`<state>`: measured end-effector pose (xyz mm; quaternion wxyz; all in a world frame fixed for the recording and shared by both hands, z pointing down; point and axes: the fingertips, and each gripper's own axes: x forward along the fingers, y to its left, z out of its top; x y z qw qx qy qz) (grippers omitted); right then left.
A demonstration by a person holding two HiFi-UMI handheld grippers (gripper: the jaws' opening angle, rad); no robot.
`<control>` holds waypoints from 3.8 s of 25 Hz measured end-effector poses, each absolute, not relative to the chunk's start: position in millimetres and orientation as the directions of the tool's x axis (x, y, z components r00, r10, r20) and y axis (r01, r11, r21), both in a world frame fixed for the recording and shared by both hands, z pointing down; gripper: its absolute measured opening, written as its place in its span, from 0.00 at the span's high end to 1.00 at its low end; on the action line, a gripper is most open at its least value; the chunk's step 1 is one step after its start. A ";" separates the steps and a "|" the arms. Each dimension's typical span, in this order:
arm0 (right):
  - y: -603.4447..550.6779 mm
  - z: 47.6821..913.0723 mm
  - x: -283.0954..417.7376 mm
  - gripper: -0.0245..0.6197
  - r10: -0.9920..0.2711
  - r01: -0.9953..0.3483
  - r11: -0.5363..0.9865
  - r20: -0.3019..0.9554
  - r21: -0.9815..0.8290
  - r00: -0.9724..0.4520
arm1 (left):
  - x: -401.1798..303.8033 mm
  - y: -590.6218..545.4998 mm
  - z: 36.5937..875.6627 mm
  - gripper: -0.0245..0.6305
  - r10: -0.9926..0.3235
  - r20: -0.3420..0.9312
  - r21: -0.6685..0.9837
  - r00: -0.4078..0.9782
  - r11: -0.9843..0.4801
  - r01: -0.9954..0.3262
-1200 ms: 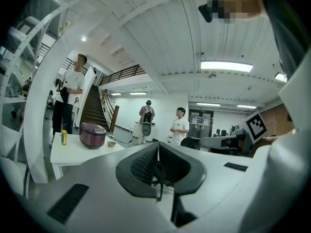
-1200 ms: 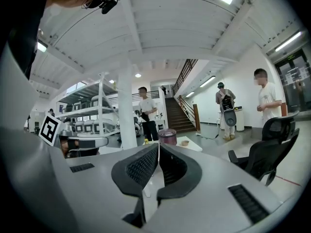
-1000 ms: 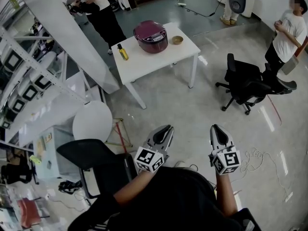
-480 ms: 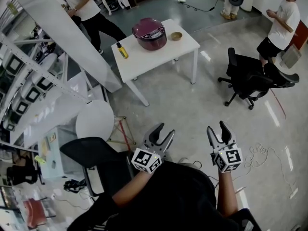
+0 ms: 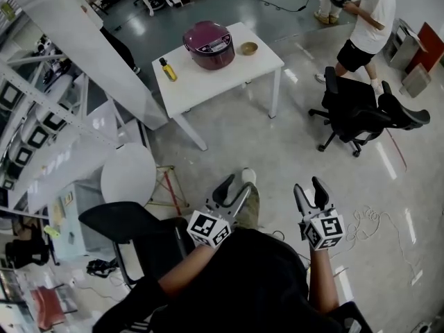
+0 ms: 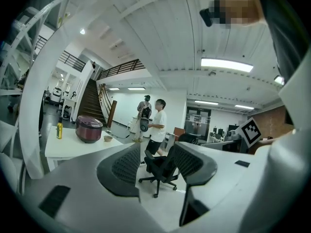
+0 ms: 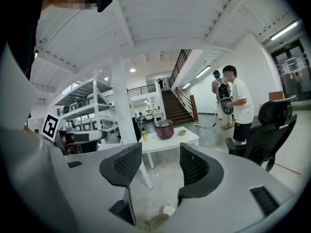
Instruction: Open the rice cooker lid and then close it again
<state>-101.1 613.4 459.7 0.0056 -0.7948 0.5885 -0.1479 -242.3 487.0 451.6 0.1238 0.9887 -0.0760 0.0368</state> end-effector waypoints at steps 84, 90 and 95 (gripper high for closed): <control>-122.2 485.1 225.8 0.63 -0.787 -0.842 0.445 0.316 -0.304 -0.530 | 85.3 -116.5 451.4 0.65 -0.754 0.102 0.319 0.649 -0.593 -0.739; -141.2 493.8 211.1 0.63 -0.752 -0.822 0.481 0.340 -0.304 -0.565 | 78.5 -126.1 449.6 0.65 -0.767 0.103 0.304 0.633 -0.581 -0.754; -154.5 490.9 198.4 0.63 -0.762 -0.835 0.463 0.347 -0.298 -0.547 | 72.1 -138.8 450.4 0.65 -0.744 0.101 0.320 0.661 -0.604 -0.729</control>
